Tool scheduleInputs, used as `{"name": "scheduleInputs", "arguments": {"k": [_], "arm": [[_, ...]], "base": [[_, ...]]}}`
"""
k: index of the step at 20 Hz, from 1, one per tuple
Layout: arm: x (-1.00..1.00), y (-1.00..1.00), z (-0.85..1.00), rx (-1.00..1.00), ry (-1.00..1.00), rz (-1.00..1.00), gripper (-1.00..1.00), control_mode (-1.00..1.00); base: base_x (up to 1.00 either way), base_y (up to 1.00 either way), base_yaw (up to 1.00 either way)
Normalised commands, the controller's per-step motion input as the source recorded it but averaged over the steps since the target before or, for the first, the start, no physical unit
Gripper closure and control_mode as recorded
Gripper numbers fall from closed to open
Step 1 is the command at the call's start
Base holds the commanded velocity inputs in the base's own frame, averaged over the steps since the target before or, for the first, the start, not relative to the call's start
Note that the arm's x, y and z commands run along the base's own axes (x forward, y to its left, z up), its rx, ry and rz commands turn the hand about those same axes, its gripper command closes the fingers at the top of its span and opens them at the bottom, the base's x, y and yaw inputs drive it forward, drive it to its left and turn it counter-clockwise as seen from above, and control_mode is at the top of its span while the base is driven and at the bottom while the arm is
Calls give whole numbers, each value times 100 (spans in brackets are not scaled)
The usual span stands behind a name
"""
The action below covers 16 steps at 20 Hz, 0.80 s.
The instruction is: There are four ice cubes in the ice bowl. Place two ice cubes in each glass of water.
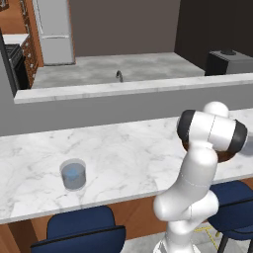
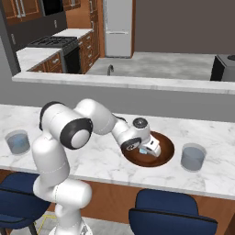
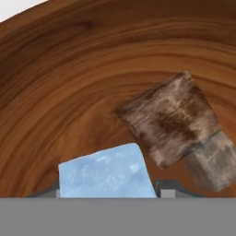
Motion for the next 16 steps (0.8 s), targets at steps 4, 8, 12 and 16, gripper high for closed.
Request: {"name": "scheduleInputs", "arguments": {"k": [4, 8, 12, 16], "arm": [[0, 0, -17, 0, -13, -1, 100, -100], [-1, 0, -2, 2, -10, -2, 100, -100], [-14, 0, 49, 8, -4, -1, 100, -100], [-39, 0, 100, 2, 0, 0, 100, -100]], "base": [[0, 0, 0], [0, 0, 0], [0, 0, 0], [0, 0, 0]]}}
